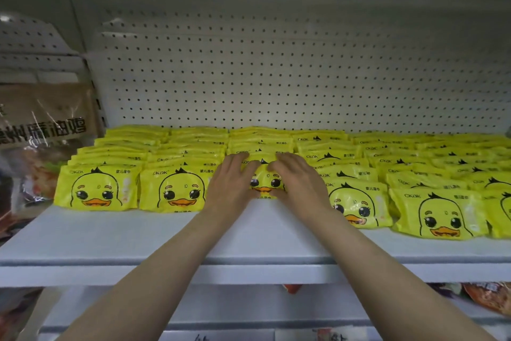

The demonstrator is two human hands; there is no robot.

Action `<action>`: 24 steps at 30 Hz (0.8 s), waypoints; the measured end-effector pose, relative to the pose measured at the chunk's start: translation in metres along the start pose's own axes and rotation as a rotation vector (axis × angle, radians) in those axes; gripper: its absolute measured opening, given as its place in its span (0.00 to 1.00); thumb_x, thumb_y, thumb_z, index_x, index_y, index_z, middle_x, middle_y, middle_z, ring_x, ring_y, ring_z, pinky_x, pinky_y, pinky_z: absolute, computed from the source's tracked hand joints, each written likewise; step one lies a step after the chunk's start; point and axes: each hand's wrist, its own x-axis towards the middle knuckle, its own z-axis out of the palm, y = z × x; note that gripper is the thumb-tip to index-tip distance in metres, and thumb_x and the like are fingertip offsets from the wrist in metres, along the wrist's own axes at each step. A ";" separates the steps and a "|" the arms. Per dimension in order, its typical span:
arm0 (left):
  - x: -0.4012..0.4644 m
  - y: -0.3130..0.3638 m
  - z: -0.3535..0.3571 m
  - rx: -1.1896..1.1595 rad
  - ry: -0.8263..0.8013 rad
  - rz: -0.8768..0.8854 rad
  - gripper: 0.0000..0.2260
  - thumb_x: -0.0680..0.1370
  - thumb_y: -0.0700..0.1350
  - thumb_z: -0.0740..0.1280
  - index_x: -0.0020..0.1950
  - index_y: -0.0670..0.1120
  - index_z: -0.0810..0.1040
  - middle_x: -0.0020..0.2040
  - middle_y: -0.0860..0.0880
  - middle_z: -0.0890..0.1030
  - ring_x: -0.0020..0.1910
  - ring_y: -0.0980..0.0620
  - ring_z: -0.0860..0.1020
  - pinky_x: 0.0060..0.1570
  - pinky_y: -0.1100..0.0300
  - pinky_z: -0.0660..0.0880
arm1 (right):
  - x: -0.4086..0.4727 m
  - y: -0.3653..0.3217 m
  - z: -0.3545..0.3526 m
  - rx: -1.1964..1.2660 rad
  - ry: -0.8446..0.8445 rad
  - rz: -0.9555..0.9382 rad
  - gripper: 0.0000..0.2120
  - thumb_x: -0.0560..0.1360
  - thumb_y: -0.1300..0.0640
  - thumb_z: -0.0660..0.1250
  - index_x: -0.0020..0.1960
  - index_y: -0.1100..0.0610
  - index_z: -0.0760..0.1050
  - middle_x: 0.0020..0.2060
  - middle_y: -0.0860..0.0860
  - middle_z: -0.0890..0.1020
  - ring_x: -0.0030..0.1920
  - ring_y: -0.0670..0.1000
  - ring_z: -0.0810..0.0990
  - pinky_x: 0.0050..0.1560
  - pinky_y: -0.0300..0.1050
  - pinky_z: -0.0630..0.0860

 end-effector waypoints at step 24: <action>0.005 -0.021 0.003 -0.060 0.028 0.115 0.32 0.61 0.53 0.80 0.62 0.50 0.76 0.60 0.45 0.76 0.58 0.43 0.74 0.51 0.50 0.77 | 0.001 -0.014 0.002 -0.020 0.043 0.065 0.25 0.67 0.49 0.78 0.63 0.51 0.77 0.67 0.48 0.76 0.69 0.51 0.70 0.51 0.49 0.78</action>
